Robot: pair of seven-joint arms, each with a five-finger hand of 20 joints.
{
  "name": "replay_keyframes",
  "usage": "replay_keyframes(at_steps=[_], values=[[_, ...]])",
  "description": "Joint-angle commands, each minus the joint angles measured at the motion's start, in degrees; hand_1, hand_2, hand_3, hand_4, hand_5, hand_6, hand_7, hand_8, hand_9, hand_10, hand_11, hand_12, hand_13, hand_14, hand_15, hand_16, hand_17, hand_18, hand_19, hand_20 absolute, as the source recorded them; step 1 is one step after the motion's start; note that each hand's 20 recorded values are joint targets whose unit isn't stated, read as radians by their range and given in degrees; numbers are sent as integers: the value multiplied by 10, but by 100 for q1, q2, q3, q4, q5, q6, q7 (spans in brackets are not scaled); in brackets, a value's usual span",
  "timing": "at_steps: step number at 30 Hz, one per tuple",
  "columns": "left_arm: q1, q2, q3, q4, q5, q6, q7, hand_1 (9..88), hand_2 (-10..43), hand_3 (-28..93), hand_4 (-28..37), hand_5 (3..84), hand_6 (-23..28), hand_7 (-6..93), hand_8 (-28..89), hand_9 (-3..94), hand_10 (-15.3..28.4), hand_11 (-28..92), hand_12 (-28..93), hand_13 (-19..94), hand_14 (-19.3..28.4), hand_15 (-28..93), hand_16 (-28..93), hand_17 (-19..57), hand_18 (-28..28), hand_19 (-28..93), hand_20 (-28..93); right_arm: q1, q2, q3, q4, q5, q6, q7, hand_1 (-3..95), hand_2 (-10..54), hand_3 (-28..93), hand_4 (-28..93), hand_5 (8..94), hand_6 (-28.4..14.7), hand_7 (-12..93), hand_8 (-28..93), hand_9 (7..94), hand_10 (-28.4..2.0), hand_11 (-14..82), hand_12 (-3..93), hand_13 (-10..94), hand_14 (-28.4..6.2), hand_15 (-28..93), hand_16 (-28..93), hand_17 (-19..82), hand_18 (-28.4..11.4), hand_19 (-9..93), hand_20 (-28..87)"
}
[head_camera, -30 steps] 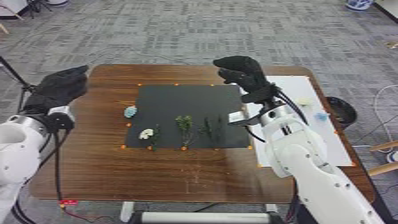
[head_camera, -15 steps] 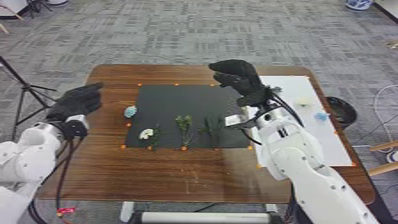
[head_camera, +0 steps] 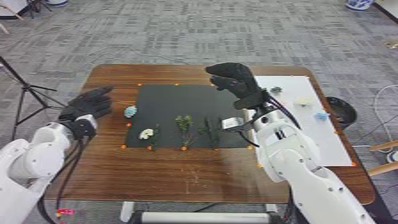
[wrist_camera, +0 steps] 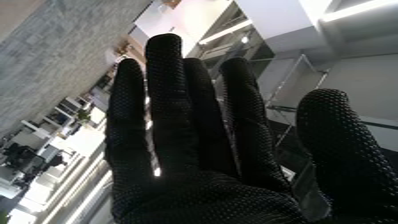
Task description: Arrange flowers
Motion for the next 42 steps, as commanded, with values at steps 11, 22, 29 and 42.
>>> replay_keyframes(at_steps=[11,22,29,42], values=[[-727,-357,966,343,-301,-422,-228,415,146,680,-250,359,79,116,-99,166,204,200,-95,81,178,176,-145,-74,109,286,34,74,-15,-154,-16,59,127,-10,174,175,825,-212,528,-42,145,-114,521,-166,137,137,487,-145,493,164,190,-220,624,250],[-936,-468,1182,423,-573,-781,-276,405,147,678,-251,358,82,112,-96,168,206,195,-88,85,187,183,-140,-78,114,297,35,81,-1,-196,-27,83,139,-1,175,175,825,-213,529,-41,146,-114,522,-167,137,136,488,-145,494,164,191,-219,629,256],[-1041,-503,1219,422,-955,-998,-264,399,138,681,-249,359,85,106,-95,174,208,189,-82,88,189,175,-136,-77,115,296,33,64,11,-194,-37,92,162,16,174,175,825,-213,529,-41,146,-114,522,-167,137,136,489,-145,494,164,191,-220,630,258],[-769,-379,566,-336,266,-459,-258,381,116,671,-240,354,79,108,-90,183,167,179,-14,81,155,172,-92,-101,133,316,45,57,19,-202,-29,67,195,28,174,176,826,-213,528,-42,146,-114,521,-166,138,137,489,-144,494,164,191,-219,630,259]])
